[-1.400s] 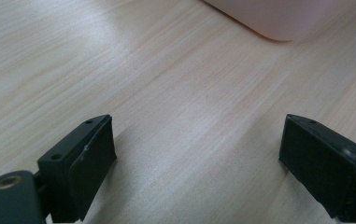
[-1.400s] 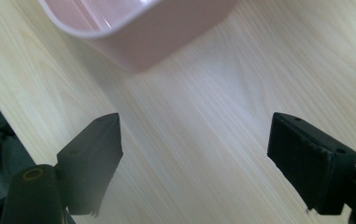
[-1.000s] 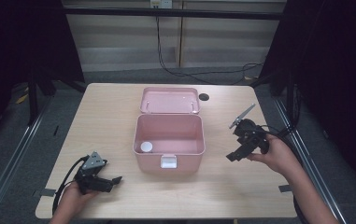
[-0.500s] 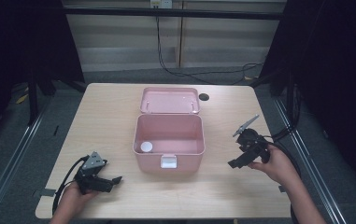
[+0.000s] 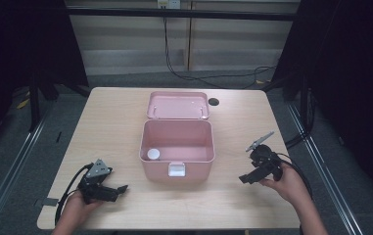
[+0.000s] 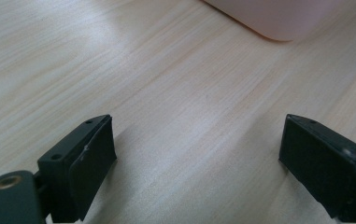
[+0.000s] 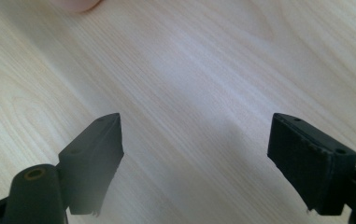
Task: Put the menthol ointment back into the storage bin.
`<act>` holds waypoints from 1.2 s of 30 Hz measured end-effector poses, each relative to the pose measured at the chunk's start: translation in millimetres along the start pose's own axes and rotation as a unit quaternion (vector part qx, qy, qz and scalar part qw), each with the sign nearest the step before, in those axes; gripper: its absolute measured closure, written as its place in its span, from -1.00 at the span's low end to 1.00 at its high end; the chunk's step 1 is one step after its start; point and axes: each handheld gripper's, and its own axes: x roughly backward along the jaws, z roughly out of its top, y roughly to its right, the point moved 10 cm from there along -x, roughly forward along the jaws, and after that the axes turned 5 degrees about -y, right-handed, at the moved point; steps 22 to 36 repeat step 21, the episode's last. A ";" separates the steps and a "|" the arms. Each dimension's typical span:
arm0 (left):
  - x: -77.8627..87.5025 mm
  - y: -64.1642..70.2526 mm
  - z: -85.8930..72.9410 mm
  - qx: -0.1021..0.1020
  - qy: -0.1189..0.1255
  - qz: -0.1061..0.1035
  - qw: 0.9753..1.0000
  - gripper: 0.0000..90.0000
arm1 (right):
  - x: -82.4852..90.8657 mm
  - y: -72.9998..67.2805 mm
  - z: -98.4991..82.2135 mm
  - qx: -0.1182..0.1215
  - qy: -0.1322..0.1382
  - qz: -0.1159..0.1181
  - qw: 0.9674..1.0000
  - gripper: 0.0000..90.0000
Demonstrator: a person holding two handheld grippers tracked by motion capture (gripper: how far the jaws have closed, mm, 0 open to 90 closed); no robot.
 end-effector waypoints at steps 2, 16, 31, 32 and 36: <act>-0.1 0.1 0.1 0.000 0.001 0.000 1.000 -0.78 | -2.3 0.6 -3.2 -0.007 0.003 0.000 1.000 -0.61; -0.1 0.2 0.0 0.001 0.000 0.000 1.000 -0.78 | -20.2 0.6 -25.6 -0.022 0.003 -0.014 1.000 -0.61; 0.0 0.1 0.0 0.001 0.000 0.000 1.000 -0.78 | -22.8 0.1 -30.3 -0.026 0.001 -0.011 1.000 -0.61; 0.0 0.1 0.0 0.001 0.000 0.000 1.000 -0.78 | -22.8 0.1 -30.3 -0.026 0.001 -0.011 1.000 -0.61; 0.0 0.1 0.0 0.001 0.000 0.000 1.000 -0.78 | -22.8 0.1 -30.3 -0.026 0.001 -0.011 1.000 -0.61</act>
